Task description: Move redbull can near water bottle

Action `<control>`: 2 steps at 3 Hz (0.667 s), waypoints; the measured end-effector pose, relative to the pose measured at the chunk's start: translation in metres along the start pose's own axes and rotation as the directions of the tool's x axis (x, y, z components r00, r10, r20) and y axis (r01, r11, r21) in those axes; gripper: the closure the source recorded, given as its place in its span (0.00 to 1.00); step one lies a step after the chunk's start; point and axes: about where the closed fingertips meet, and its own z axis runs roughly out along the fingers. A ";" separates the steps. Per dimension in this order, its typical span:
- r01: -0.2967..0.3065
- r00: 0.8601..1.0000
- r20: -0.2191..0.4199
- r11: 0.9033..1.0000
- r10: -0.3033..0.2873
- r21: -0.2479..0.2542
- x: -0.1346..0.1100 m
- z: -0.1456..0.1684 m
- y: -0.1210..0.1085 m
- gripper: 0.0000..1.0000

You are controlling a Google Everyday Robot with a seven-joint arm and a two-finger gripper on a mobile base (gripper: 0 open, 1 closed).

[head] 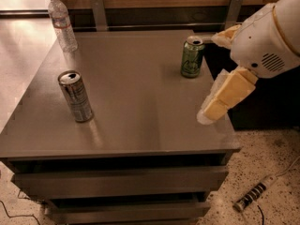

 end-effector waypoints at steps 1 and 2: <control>-0.014 0.973 0.228 0.999 0.023 -0.040 -0.045 0.041 0.013 0.00; -0.027 0.930 0.364 0.995 0.059 -0.094 -0.077 0.078 0.022 0.00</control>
Offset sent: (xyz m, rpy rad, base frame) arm 0.0262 0.1342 -0.0314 0.4921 -0.0074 0.1332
